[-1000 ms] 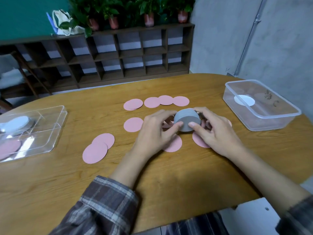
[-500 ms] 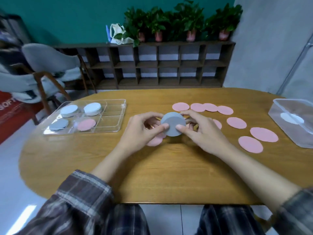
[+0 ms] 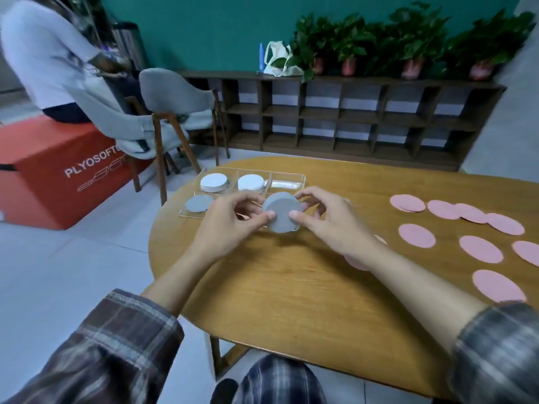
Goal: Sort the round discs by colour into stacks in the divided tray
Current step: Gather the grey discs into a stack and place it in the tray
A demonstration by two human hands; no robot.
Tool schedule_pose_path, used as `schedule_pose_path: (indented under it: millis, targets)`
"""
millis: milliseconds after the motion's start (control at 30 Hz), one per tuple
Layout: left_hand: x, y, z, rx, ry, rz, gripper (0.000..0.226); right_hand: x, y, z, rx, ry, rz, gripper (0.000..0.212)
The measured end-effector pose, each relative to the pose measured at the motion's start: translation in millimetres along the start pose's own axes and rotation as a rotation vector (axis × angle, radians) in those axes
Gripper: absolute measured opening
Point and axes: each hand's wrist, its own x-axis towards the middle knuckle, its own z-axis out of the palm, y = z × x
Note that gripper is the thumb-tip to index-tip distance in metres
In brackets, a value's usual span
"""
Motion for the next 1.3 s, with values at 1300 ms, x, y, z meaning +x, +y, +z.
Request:
schedule_pose_path:
  millis: [1300]
  targets:
    - [84.3, -121.5, -126.0, 0.552, 0.112, -0.279, 0.029, 160.3, -28.3, 206.2, -0.258, -0.188, 0.197, 0.033]
